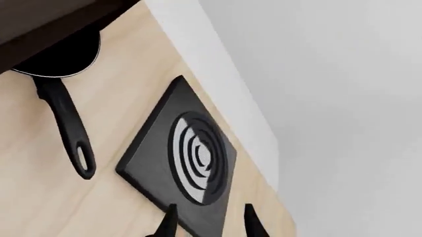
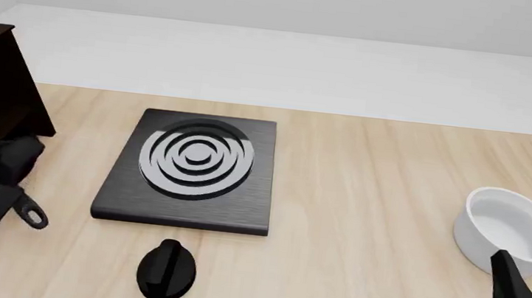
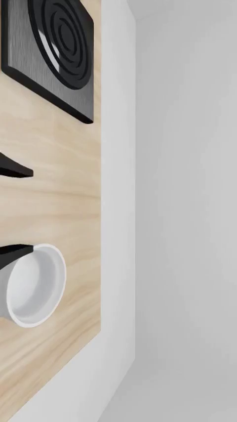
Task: Put the frying pan under the cabinet shelf.
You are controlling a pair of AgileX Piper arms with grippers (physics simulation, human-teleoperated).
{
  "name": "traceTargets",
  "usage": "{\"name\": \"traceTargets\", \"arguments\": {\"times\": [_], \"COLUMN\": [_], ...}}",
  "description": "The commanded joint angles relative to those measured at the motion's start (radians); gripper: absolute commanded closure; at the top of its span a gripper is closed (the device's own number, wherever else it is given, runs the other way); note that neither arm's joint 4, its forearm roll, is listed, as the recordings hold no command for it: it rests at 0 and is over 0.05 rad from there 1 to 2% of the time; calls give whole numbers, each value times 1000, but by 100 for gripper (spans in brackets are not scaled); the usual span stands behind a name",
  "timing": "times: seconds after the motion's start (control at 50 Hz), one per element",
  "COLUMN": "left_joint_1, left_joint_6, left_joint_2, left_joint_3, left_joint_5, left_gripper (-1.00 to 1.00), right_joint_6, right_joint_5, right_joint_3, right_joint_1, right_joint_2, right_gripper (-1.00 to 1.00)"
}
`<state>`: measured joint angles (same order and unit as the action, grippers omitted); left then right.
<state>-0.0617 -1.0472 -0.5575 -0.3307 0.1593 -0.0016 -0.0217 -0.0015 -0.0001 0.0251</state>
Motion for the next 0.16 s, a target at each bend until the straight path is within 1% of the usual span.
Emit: {"name": "traceTargets", "arguments": {"times": [0.02, 0.04, 0.06, 0.1, 0.12, 0.14, 0.16], "left_joint_1": [-61, -61, -114, -122, -152, -130, -130], "left_joint_6": [146, 146, 125, 137, 142, 167, 167], "left_joint_2": [29, 29, 35, 42, 49, 48, 48], "left_joint_3": [-87, -87, -71, -75, -71, -83, -83], "left_joint_5": [42, 42, 24, 19, 6, 11, 11], "left_gripper": [-100, -100, -100, -100, -100, -100, -100], "right_joint_6": [0, 0, 0, 0, 0, 0, 0], "right_joint_5": [0, 0, 0, 0, 0, 0, 0], "right_joint_3": [0, 0, 0, 0, 0, 0, 0], "right_joint_1": [0, 0, 0, 0, 0, 0, 0], "right_joint_2": [0, 0, 0, 0, 0, 0, 0], "right_gripper": [-100, -100, -100, -100, -100, -100, -100]}}
